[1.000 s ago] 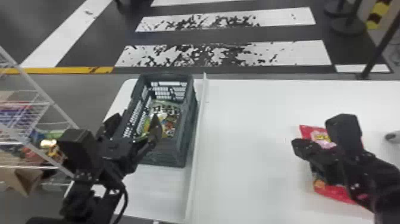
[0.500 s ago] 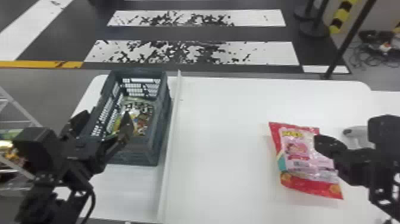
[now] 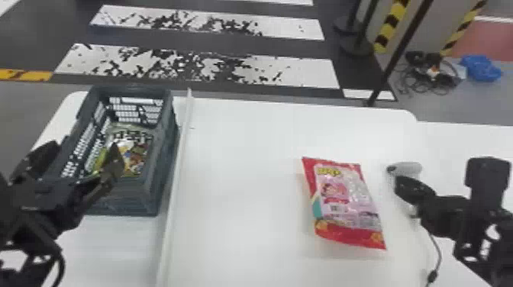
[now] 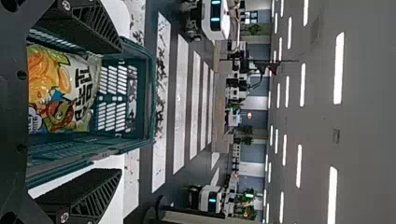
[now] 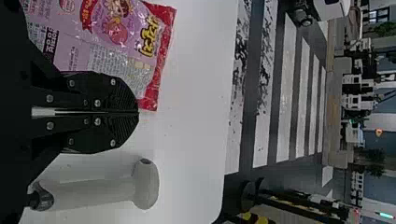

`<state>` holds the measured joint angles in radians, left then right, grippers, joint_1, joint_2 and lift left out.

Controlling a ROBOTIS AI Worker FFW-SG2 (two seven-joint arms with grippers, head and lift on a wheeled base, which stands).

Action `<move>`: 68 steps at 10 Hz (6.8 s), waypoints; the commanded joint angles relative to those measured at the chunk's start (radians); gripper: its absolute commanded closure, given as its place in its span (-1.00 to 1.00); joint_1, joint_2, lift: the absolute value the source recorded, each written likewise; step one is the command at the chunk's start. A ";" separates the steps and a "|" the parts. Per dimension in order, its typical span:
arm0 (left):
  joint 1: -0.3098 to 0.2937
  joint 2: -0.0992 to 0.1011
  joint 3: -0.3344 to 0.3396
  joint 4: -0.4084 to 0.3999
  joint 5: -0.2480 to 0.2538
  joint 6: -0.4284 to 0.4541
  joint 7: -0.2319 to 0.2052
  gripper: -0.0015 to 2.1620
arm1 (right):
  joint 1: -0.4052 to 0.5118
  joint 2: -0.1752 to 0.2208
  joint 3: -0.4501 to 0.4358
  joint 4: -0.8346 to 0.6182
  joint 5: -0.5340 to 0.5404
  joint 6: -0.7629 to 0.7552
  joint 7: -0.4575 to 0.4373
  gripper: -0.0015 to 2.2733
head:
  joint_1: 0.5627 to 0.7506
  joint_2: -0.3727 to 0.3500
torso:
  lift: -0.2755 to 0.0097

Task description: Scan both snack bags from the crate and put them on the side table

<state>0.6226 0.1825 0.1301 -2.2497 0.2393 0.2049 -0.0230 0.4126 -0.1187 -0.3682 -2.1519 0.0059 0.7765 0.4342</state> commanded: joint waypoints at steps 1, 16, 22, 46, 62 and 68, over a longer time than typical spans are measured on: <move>-0.001 0.000 -0.003 0.004 0.002 0.000 0.000 -0.92 | -0.002 -0.002 -0.028 0.020 -0.018 0.005 -0.019 -0.77 | 0.41 -0.31 | 0.32; 0.000 0.000 -0.003 0.009 0.002 -0.003 -0.003 -0.92 | -0.307 -0.171 0.089 0.495 0.097 0.042 -0.006 0.28 | 0.41 -0.57 | 0.32; 0.002 0.000 -0.003 0.007 0.003 -0.003 -0.003 -0.92 | -0.224 -0.157 0.066 0.303 0.086 0.186 -0.032 0.98 | 0.41 -0.57 | 0.32; -0.011 -0.001 -0.014 0.027 0.005 -0.003 -0.003 -0.92 | 0.061 -0.075 0.342 -0.384 0.169 0.686 -0.008 0.98 | 0.41 0.14 | 0.32; -0.001 0.000 -0.003 0.030 0.005 -0.015 -0.006 -0.92 | -0.244 -0.101 0.115 0.325 0.126 0.143 -0.150 0.98 | 0.41 -0.48 | 0.32; -0.007 -0.001 -0.003 0.038 0.005 -0.015 -0.006 -0.92 | -0.267 -0.121 0.126 0.403 0.105 0.119 -0.166 -0.58 | 0.41 -0.52 | 0.32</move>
<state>0.6152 0.1816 0.1273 -2.2114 0.2439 0.1895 -0.0291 0.1446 -0.2407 -0.2414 -1.7493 0.1132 0.8976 0.2686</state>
